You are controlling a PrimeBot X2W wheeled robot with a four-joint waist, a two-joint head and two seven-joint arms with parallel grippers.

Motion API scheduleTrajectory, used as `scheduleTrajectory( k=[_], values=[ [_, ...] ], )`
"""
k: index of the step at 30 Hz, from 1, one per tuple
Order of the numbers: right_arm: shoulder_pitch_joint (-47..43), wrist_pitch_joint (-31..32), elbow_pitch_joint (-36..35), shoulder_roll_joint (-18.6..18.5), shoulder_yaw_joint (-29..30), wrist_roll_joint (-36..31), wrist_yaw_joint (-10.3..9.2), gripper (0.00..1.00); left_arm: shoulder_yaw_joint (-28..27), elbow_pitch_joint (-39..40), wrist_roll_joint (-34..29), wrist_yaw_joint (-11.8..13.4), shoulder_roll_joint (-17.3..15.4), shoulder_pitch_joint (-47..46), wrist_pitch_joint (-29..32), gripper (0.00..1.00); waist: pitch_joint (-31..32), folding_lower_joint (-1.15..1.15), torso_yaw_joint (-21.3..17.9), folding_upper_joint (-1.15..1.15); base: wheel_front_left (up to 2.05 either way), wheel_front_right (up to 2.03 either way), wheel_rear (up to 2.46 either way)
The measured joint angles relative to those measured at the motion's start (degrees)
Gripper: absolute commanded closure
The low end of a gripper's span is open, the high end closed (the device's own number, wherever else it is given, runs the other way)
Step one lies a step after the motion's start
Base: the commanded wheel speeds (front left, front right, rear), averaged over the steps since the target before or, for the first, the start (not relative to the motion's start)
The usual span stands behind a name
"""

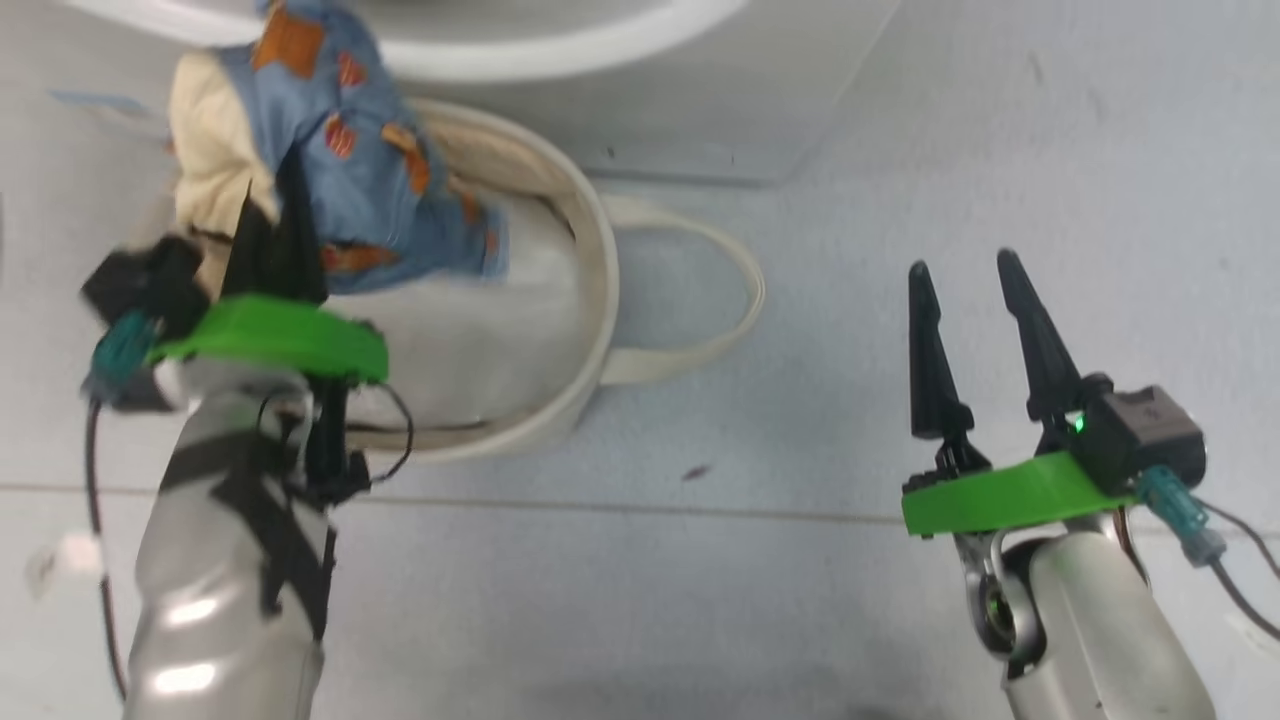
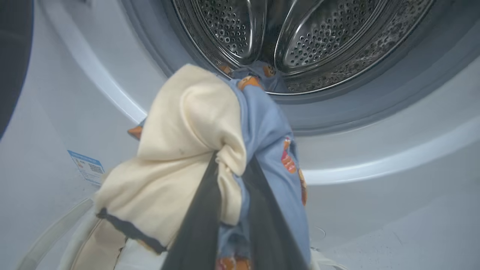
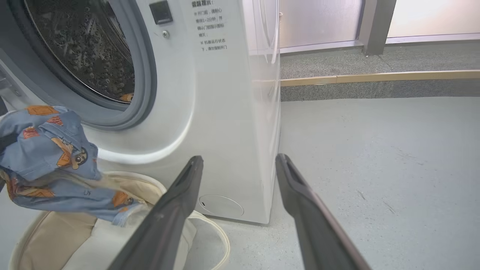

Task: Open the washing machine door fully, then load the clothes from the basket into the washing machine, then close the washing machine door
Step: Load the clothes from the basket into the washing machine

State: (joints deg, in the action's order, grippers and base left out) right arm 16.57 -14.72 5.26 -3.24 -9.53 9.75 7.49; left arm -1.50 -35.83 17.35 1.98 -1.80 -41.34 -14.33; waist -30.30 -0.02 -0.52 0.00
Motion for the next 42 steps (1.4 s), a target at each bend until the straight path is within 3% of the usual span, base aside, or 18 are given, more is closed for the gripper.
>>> scheduleTrajectory(
  k=[6,13,21,32,42],
  values=[
    [-3.12,0.00,1.25,0.02,-0.04,0.02,0.00,0.00,-1.25,12.21,0.88,-2.09,0.08,10.00,0.00,1.00,6.86,0.00,0.77,0.00,0.00,0.00,0.00],
    [-6.09,0.00,2.11,0.04,-0.20,1.98,0.00,0.00,1.67,21.05,3.43,-1.29,0.01,20.56,-0.15,1.00,13.92,0.00,1.00,0.00,0.00,0.00,0.00],
    [-8.97,0.00,2.92,0.12,-0.63,3.65,0.00,0.00,3.21,25.07,4.05,0.13,-0.12,26.43,-0.16,1.00,19.69,0.00,0.73,0.00,0.00,0.00,0.00],
    [-9.00,0.00,2.74,0.20,-1.64,5.00,0.00,0.00,2.59,25.88,4.08,0.51,-0.13,27.97,-0.16,1.00,20.67,0.02,-0.81,0.00,0.00,0.00,0.00],
    [-8.54,0.00,1.48,0.20,-1.72,4.97,0.00,0.00,1.69,24.34,1.16,-0.44,-0.11,24.44,-0.16,1.00,15.78,0.02,-2.66,0.00,0.00,0.00,0.00]
  ],
)
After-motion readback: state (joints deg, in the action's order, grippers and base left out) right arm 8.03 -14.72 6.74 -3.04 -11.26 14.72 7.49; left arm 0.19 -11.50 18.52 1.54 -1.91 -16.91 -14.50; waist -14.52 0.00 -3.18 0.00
